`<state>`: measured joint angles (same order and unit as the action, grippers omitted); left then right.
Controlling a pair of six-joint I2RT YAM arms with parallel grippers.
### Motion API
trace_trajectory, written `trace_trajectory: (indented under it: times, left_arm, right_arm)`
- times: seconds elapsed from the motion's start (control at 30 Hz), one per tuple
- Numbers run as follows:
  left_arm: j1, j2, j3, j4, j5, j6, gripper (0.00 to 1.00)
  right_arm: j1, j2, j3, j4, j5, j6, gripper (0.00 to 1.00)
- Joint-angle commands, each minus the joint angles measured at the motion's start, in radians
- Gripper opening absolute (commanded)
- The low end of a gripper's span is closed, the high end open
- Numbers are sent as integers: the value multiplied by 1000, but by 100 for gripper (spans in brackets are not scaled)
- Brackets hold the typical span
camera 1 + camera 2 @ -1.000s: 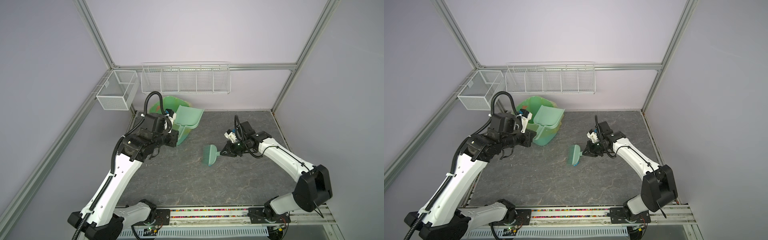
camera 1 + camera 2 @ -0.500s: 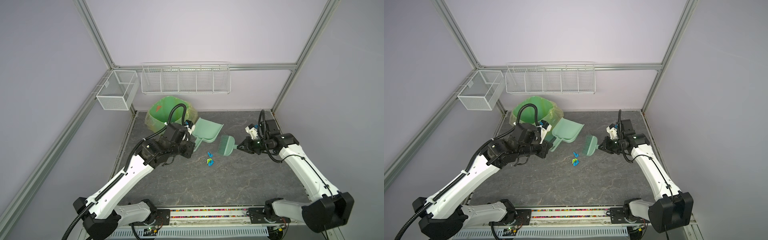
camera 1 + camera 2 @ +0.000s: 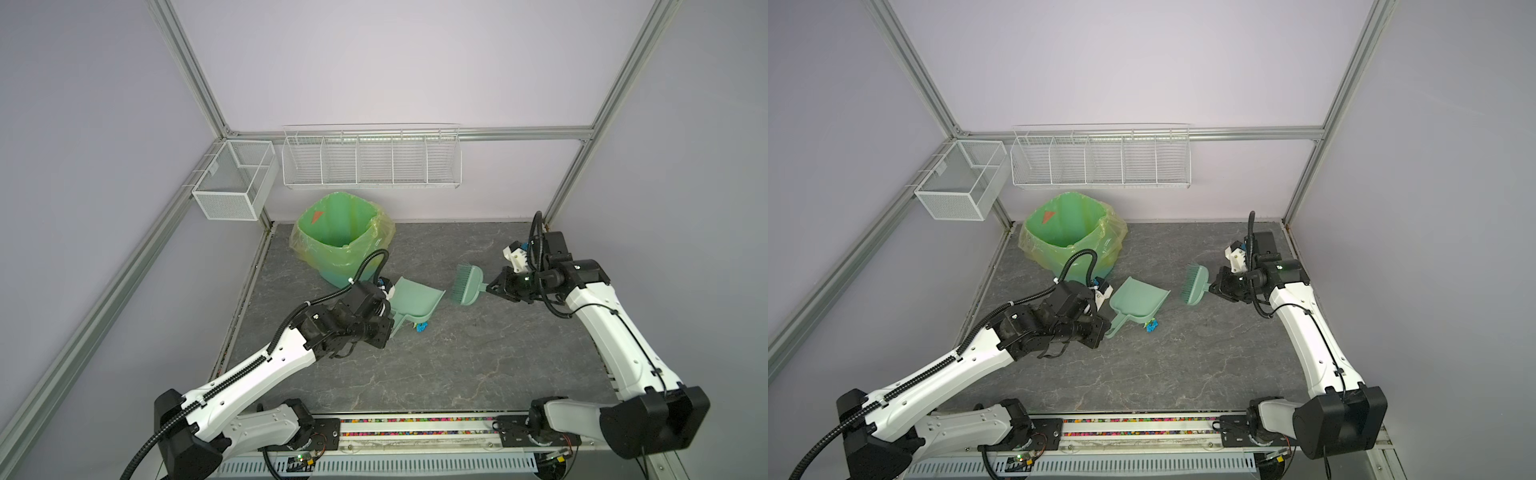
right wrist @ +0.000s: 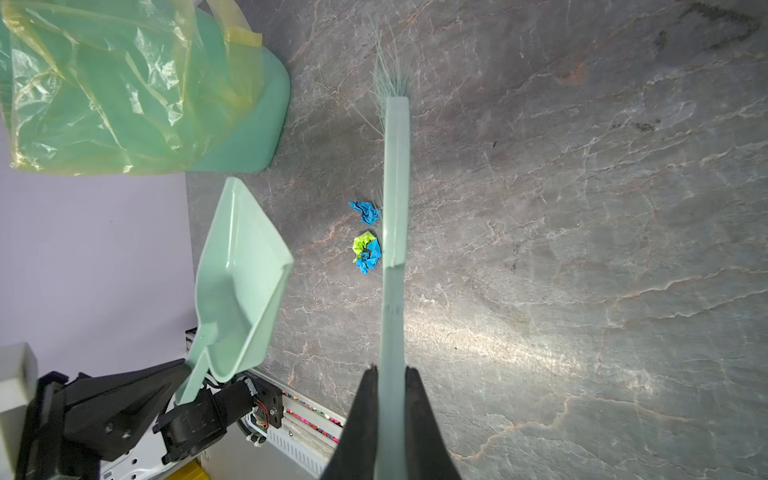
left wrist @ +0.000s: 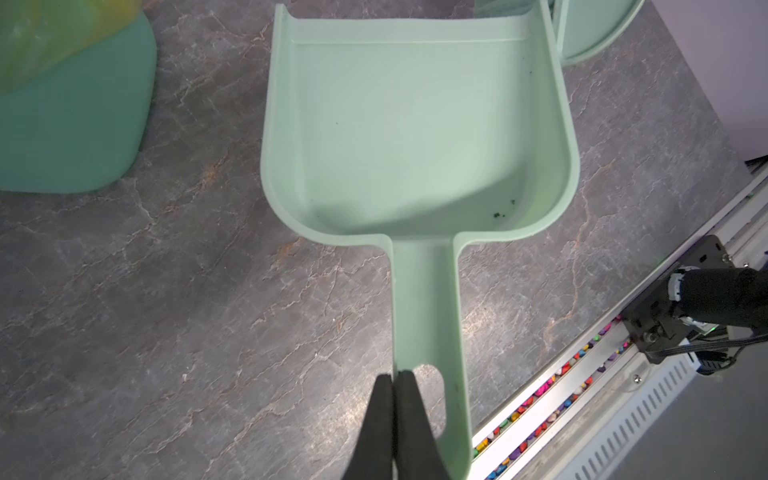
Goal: Sweep away the paper scraps from the table
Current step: 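Set the dustpan on the table beside the scraps with the left gripper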
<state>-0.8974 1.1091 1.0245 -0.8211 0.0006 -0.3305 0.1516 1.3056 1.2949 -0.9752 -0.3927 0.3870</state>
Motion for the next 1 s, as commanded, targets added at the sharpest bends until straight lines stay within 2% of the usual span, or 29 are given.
trace_trajectory:
  times: [0.0,0.17,0.33,0.43,0.53,0.63,0.77,0.97]
  left_arm:
    - [-5,-47,-45,-4,-25,-34,0]
    - [-9,-92,-147,4,-7,-88,0]
    - [-33,-105,-188,-37,-56,-110,0]
    - [-71,-62,-176,-53,-102,-126,0]
    - [-109,23,-152,-92,-156,-137,0]
    - [-116,82,-137,-117,-143,-150,0]
    - [-121,89,-134,-123,-153,-150,0]
    - [-143,91,-109,-157,-138,-143,0]
  right_arm:
    - [-6,31,23,-3,-8,-30,7]
    - [-5,73,37,10,-29,-26,7]
    - [-1,88,70,9,38,-43,7]
    - [14,100,86,1,76,-48,7]
    - [48,108,82,1,124,-46,7]
    - [127,121,88,-10,194,-59,7]
    - [196,178,152,-66,301,-99,7]
    - [257,254,241,-128,399,-150,7]
